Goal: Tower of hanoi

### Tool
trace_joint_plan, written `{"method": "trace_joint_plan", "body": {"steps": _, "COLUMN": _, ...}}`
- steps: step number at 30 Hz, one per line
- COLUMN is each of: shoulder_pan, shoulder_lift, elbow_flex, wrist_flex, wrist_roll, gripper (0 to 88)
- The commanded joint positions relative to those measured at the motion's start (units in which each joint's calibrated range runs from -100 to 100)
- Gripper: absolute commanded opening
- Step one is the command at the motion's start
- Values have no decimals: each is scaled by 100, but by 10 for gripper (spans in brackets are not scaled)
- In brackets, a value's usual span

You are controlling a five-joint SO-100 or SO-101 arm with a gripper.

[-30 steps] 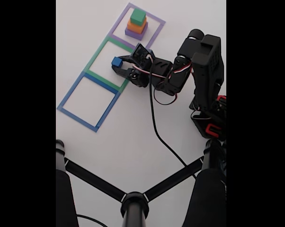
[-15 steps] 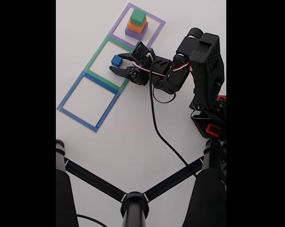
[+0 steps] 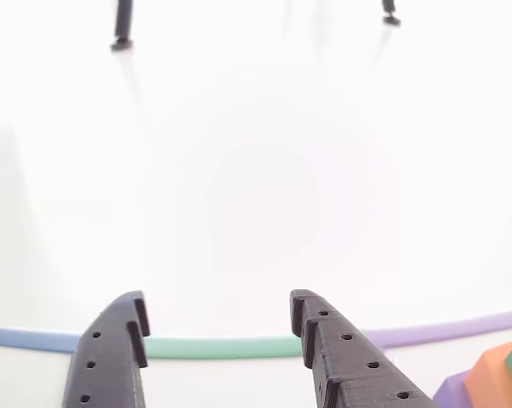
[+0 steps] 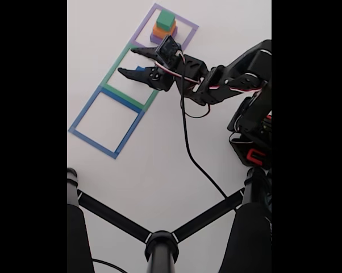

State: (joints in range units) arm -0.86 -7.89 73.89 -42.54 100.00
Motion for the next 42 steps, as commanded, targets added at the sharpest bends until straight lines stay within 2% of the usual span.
{"method": "trace_joint_plan", "body": {"steps": 1, "shoulder_pan": 181, "shoulder_lift": -1839, "elbow_flex": -415, "wrist_flex": 2299, "wrist_roll": 0, "gripper": 58}}
{"method": "trace_joint_plan", "body": {"steps": 4, "shoulder_pan": 303, "shoulder_lift": -2656, "elbow_flex": -778, "wrist_flex": 3643, "wrist_roll": 0, "gripper": 1}}
{"method": "trace_joint_plan", "body": {"steps": 11, "shoulder_pan": 555, "shoulder_lift": -4002, "elbow_flex": -1287, "wrist_flex": 5221, "wrist_roll": 0, "gripper": 1}}
{"method": "trace_joint_plan", "body": {"steps": 14, "shoulder_pan": 730, "shoulder_lift": -4619, "elbow_flex": -1851, "wrist_flex": 6564, "wrist_roll": 0, "gripper": 1}}
{"method": "trace_joint_plan", "body": {"steps": 19, "shoulder_pan": 1089, "shoulder_lift": -4699, "elbow_flex": -3732, "wrist_flex": 9235, "wrist_roll": 0, "gripper": 1}}
{"method": "trace_joint_plan", "body": {"steps": 24, "shoulder_pan": 1546, "shoulder_lift": -4387, "elbow_flex": -5276, "wrist_flex": 11129, "wrist_roll": 0, "gripper": 1}}
{"method": "trace_joint_plan", "body": {"steps": 31, "shoulder_pan": 2217, "shoulder_lift": -4267, "elbow_flex": -6121, "wrist_flex": 12198, "wrist_roll": 0, "gripper": 1}}
{"method": "trace_joint_plan", "body": {"steps": 42, "shoulder_pan": 2926, "shoulder_lift": -2256, "elbow_flex": -8702, "wrist_flex": 13938, "wrist_roll": 0, "gripper": 1}}
